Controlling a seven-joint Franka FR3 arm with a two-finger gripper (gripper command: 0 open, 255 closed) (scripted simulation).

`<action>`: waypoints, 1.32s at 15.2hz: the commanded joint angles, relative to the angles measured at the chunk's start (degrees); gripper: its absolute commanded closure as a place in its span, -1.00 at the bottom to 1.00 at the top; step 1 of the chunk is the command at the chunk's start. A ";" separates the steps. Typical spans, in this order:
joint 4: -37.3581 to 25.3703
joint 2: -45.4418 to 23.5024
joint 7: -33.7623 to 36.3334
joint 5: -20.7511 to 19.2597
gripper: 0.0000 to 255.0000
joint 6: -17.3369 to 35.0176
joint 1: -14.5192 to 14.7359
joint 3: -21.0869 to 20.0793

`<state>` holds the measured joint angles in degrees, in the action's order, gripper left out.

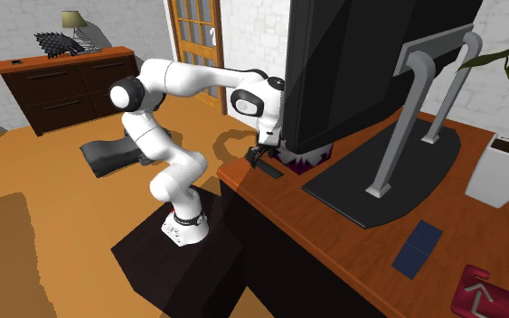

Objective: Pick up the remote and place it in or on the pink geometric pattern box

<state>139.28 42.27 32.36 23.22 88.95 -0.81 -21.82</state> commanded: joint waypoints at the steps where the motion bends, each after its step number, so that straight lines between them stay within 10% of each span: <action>1: 1.51 0.47 0.00 0.50 -1.00 1.09 0.28 -0.44; 8: 1.49 0.46 0.00 0.49 -1.00 1.07 0.27 -0.43; 9: 1.49 0.46 0.00 0.49 1.00 1.07 0.27 -0.43; 20: 0.00 0.37 0.37 0.10 1.00 -0.32 0.36 0.07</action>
<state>139.84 42.84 32.55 23.24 89.14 -0.48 -21.77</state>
